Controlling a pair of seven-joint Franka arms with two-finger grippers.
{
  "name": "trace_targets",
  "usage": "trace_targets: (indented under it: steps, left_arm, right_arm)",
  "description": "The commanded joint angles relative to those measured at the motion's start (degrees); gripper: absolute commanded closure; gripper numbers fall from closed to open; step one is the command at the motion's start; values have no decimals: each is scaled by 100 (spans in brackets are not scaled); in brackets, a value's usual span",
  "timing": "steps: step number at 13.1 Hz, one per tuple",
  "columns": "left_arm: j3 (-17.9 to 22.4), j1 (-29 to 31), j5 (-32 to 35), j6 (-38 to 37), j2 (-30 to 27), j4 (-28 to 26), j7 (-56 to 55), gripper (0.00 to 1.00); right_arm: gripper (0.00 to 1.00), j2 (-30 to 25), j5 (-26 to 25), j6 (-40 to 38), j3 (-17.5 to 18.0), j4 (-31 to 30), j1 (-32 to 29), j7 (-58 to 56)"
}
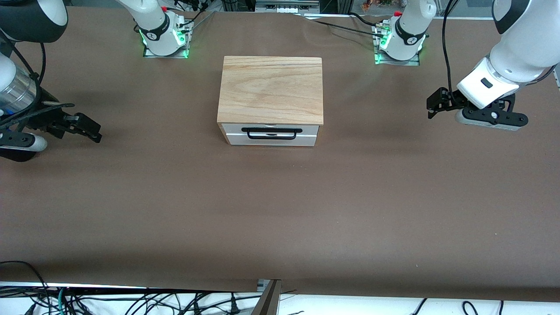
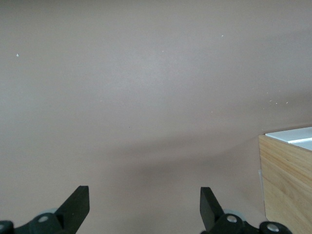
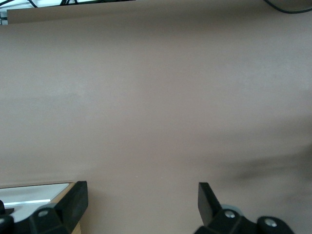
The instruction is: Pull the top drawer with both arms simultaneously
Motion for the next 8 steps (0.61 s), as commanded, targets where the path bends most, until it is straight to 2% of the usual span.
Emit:
trace_targets:
  steps: [1,8]
  left_arm:
    - [22,-20,-50,-73,-32,-2,65,0]
    - [5,-38,-146,-327,82,6,74,0]
  right_arm:
    - [0,-44,-21,-86,33,13,-34,-55]
    - [0,96,-4,-94,42,-5,-8,-55]
